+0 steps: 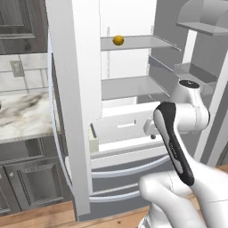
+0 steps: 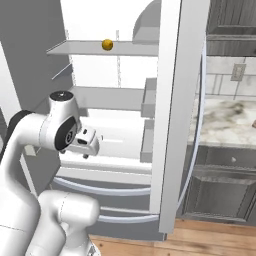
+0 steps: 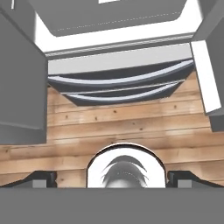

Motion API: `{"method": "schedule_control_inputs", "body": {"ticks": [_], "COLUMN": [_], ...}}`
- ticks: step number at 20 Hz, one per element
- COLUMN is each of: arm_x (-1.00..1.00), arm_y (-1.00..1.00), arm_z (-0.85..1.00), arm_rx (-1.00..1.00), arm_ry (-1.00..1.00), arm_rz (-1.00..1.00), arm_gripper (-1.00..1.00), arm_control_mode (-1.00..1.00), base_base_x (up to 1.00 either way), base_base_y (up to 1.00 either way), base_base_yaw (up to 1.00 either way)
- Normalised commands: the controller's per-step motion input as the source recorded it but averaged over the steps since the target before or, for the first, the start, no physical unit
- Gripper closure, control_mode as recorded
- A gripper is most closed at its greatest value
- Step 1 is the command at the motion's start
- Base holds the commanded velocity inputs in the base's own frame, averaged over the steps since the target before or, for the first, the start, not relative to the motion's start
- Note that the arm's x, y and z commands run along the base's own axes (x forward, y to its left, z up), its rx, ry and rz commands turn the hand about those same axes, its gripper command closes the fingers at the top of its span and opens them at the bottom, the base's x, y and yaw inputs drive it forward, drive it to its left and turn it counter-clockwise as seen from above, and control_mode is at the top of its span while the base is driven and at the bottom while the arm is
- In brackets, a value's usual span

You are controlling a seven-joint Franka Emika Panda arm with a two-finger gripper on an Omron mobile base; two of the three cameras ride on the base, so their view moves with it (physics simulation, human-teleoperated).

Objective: Retrieve a lemon from the fridge and place it on the cutting board with the fish.

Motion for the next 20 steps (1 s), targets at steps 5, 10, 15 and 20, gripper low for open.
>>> {"method": "schedule_control_inputs", "body": {"ticks": [5,10,15,20], "arm_x": [0.00,0.00,0.00,0.00], "arm_y": [0.00,0.00,0.00,0.00], "arm_z": [0.00,0.00,0.00,0.00], "arm_rx": [0.00,0.00,0.00,0.00], "arm_ry": [0.00,0.00,0.00,0.00], "arm_rz": [0.00,0.00,0.00,0.00], "arm_gripper": [-1.00,-1.00,-1.00,-1.00], "arm_control_mode": [1.00,1.00,1.00,1.00], "base_base_x": [0.43,0.45,0.60,0.60], "base_base_y": [-0.10,-0.08,-0.08,-0.27], "base_base_yaw": [0.00,0.00,0.02,0.10]}}
